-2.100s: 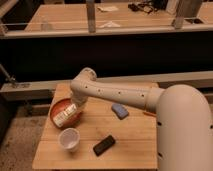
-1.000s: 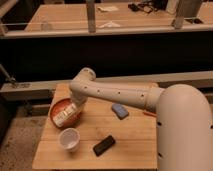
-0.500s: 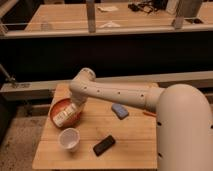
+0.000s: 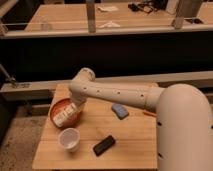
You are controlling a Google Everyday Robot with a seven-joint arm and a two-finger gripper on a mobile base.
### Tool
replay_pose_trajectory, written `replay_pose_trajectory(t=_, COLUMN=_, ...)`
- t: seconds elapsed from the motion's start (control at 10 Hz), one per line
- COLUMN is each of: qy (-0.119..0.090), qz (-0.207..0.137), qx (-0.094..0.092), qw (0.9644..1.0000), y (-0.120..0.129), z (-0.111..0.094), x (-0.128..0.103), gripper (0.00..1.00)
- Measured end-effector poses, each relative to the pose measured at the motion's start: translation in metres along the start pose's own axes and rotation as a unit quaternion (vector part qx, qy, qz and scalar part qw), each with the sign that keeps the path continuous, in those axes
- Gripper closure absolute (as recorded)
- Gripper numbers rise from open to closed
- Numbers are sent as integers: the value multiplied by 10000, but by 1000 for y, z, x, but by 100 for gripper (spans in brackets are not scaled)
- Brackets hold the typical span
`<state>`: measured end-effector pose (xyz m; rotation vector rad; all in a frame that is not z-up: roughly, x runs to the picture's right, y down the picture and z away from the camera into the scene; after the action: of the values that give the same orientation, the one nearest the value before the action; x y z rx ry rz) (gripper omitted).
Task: Place the bottle in the ceramic bowl
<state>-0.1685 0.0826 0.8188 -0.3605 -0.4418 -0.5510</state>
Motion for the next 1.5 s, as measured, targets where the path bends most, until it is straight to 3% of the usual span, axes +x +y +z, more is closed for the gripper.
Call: replay_pose_trajectory(t=1.5, qy=108, qz=-129, qx=54, qw=9998, y=-2, z=-5, x=-3, gripper=80)
